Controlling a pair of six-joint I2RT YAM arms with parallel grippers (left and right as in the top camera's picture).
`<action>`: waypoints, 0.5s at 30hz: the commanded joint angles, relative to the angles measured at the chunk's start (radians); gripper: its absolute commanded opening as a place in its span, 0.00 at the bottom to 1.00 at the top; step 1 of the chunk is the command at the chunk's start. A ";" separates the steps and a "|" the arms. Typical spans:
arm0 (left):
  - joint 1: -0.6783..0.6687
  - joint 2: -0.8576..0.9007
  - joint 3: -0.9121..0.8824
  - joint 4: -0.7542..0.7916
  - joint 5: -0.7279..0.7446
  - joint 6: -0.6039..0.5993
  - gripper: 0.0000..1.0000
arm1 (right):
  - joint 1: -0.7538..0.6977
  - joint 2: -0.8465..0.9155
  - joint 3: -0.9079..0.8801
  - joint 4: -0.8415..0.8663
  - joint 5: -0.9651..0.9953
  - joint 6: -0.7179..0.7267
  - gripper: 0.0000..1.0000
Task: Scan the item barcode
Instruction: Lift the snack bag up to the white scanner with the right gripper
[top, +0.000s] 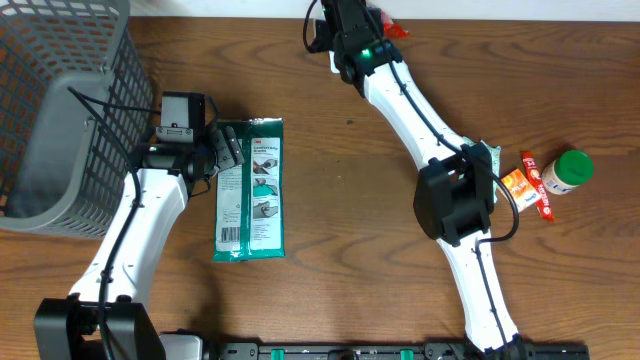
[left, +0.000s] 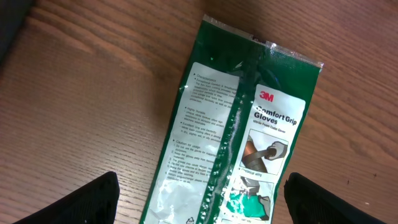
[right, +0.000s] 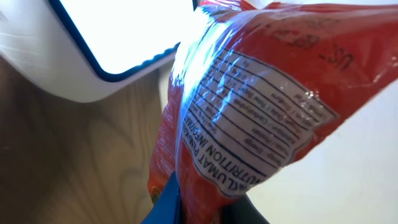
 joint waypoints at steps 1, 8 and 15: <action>0.003 0.011 -0.013 0.001 -0.016 -0.005 0.86 | -0.008 0.001 -0.021 0.021 0.043 -0.028 0.01; 0.003 0.011 -0.013 0.001 -0.016 -0.005 0.86 | -0.007 0.002 -0.084 0.075 0.073 -0.027 0.01; 0.003 0.011 -0.013 0.001 -0.016 -0.005 0.86 | -0.005 0.002 -0.116 0.117 0.107 -0.027 0.01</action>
